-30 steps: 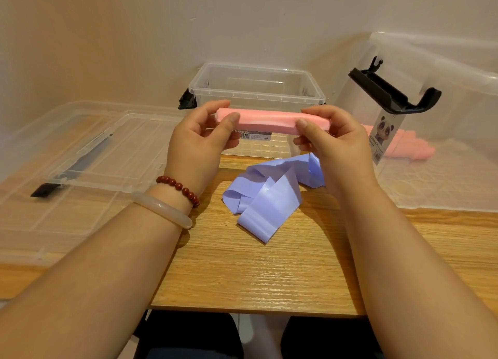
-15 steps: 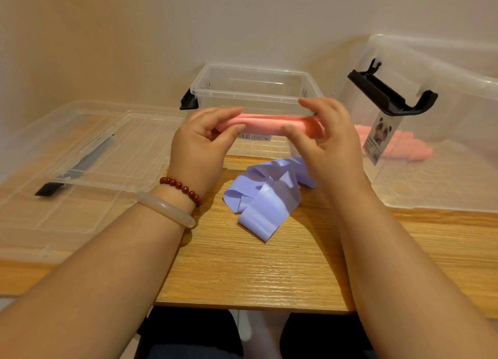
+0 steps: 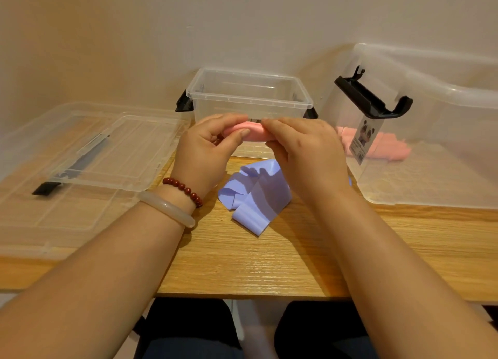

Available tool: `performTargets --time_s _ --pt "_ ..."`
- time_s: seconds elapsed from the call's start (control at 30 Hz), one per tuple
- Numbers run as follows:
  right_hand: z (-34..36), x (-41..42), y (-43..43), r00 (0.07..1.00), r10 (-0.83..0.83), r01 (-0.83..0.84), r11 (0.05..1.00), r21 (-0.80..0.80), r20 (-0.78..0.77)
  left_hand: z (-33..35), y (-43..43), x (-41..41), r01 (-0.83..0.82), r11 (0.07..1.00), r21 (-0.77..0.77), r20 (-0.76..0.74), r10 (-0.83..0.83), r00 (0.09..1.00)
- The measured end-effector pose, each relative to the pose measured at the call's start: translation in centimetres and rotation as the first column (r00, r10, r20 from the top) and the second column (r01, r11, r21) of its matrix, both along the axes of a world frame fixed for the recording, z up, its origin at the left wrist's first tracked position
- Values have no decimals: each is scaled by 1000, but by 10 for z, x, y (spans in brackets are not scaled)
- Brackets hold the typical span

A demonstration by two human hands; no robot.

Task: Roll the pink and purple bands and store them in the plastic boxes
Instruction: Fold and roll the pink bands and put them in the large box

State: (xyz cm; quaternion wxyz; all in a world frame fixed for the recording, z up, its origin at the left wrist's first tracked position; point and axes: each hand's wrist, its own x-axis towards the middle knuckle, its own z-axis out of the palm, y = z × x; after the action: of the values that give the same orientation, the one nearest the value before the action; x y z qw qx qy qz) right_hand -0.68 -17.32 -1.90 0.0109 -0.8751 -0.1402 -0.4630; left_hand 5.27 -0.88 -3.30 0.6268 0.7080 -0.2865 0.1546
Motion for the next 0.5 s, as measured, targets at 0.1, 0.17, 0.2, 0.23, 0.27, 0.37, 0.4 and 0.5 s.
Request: performTargets --time_s 0.1,0.17,0.2,0.23,0.27,0.37,0.4,0.5 --pt "-1 -5 -3 1000 -20 20 1000 16 -4 0 -5 -3 49 998 43 -22 -48 999" --pt "-4 -12 -6 998 -53 54 998 27 -21 2 -9 -6 76 988 133 -36 -72 997" --pt "-6 -16 -9 997 -66 67 997 26 -30 4 -11 -8 79 977 197 -27 -75 997" --pt "-7 -20 -12 996 -75 76 997 25 -42 5 -13 -10 77 961 265 -13 -76 997" --pt "-7 -23 -16 995 -80 82 996 26 -55 7 -15 -11 70 941 332 9 -78 997" --pt "-11 -31 -23 990 -93 95 995 20 -107 9 -20 -14 26 853 521 124 -105 987" --pt "-12 -32 -25 989 -91 94 995 18 -115 9 -22 -15 11 825 565 159 -122 980" --pt "-14 -33 -28 996 -47 50 998 41 -81 11 -27 -15 -46 783 620 250 -142 958"
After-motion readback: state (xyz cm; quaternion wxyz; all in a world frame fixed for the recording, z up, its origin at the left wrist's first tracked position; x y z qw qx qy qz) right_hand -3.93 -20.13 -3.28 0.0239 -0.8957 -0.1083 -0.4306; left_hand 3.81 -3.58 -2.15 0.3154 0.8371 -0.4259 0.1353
